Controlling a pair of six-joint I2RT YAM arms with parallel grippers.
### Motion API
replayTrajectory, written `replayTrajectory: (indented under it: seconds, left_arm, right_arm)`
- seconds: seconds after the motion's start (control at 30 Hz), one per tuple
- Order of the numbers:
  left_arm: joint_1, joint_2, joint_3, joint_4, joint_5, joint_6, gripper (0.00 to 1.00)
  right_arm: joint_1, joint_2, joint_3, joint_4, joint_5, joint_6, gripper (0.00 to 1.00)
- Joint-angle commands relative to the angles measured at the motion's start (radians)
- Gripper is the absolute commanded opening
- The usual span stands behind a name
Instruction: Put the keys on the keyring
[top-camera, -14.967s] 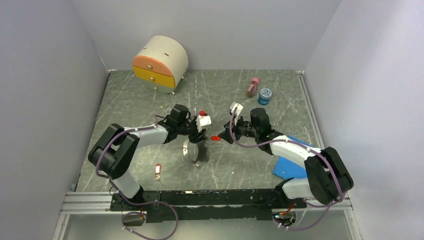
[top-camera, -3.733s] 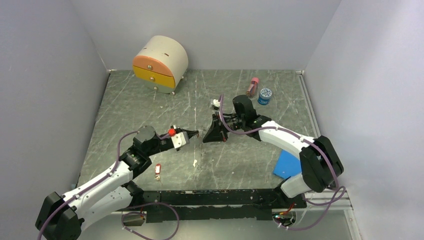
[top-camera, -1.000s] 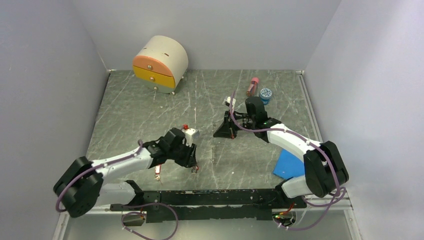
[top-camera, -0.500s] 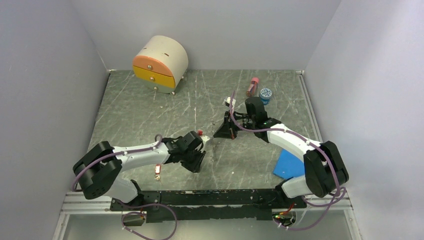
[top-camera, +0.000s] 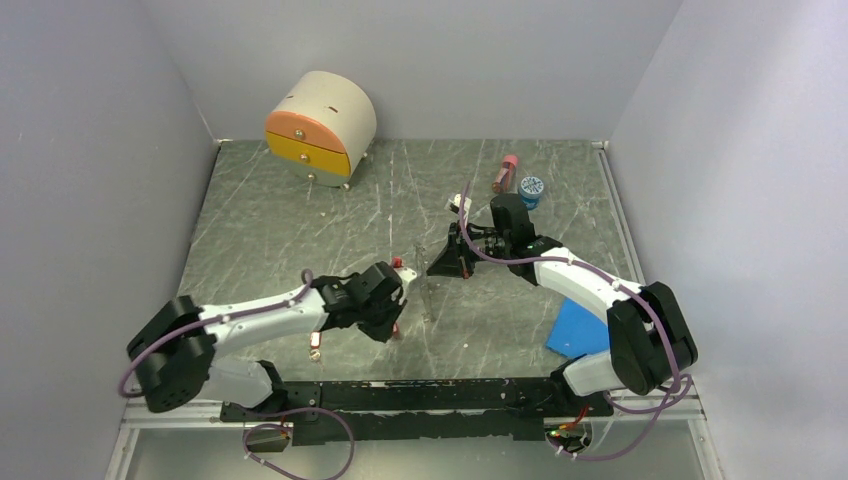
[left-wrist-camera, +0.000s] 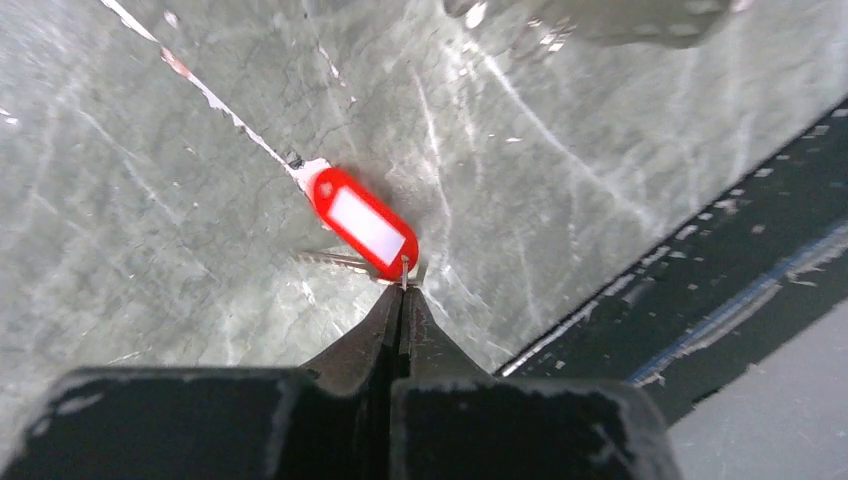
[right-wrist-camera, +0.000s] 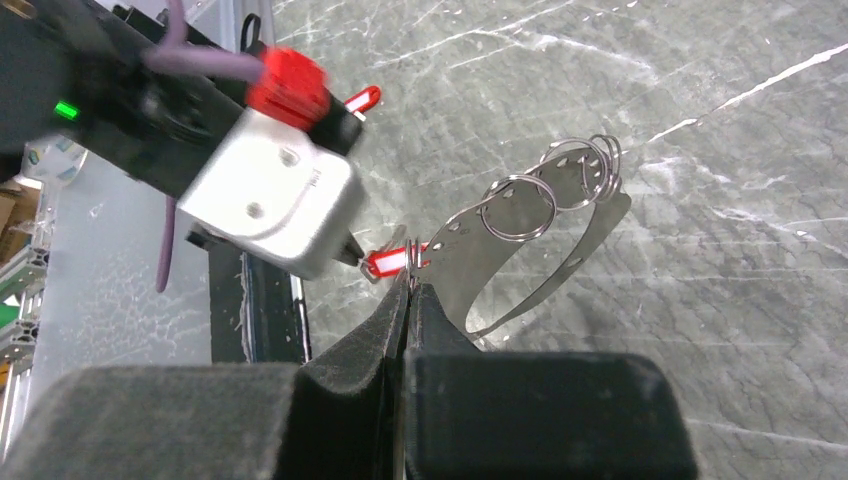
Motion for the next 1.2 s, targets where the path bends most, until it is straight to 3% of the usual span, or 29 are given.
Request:
replayTrajectory:
  seconds: [0.0,0.37,0.53,0.77,1.17]
  left_arm:
    - [0.009,-0.138,0.043,-0.006,-0.030,0.033,0.03]
    - [0.231,-0.274,0.100,0.040,0.047,0.261,0.03]
    - [0.242,-0.303,0.115,0.147,0.057,0.425,0.02]
    - [0.243,-0.240,0.179,0.232,0.197,0.575,0.03]
    - [0.242,-0.221,0.075,0.412,0.387,0.833,0.03]
  right_arm:
    - [-0.005,-0.019,0.014,0.025,-0.039,-0.018,0.00]
    - [-0.003,0.003,0.061,-0.042,-0.169,-0.129,0.00]
    - [0.015,0.024,0.096,-0.144,-0.196,-0.193,0.00]
    - [0.031,0.046,0.113,-0.147,-0.211,-0.202,0.00]
    - [0.039,0.068,0.137,-0.183,-0.247,-0.247,0.00]
